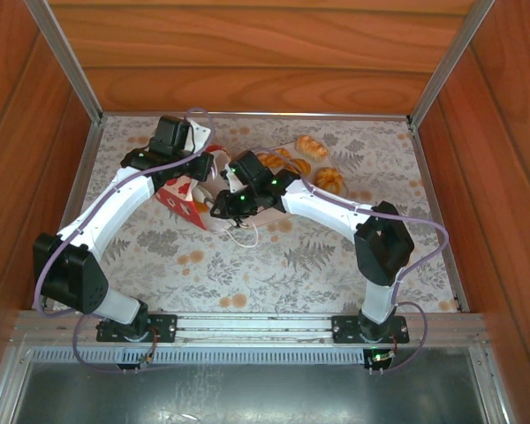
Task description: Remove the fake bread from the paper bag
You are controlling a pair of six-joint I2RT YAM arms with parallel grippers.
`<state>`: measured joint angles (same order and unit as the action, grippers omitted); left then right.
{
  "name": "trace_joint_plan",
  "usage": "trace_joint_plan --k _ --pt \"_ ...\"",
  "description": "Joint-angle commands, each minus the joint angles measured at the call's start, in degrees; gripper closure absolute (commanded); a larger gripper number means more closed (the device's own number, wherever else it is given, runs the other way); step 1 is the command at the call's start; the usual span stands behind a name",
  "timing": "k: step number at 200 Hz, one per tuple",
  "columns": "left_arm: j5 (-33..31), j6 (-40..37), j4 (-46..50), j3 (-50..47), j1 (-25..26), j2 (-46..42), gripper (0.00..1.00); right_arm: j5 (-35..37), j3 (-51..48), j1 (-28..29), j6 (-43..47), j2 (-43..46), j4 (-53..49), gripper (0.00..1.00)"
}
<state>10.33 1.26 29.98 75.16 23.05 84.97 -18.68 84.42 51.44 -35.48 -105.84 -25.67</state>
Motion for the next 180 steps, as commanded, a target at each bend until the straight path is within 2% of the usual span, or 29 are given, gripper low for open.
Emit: trace_joint_plan --k 1,29,82,180 --pt "1.7 -0.8 1.4 -0.7 0.3 -0.9 1.00 0.4 0.4 0.5 1.1 -0.5 -1.1 0.63" --pt "2.0 -1.0 1.4 -1.3 0.4 -0.9 1.00 3.8 0.7 0.5 1.1 -0.3 -5.7 0.62" --pt "2.2 -1.0 1.4 -2.1 0.5 -0.9 1.00 4.5 0.5 0.6 0.6 -1.0 -8.9 0.56" --pt "1.9 -1.0 1.4 -1.4 0.9 -0.1 1.00 -5.0 1.4 0.2 2.1 -3.8 -6.7 0.53"
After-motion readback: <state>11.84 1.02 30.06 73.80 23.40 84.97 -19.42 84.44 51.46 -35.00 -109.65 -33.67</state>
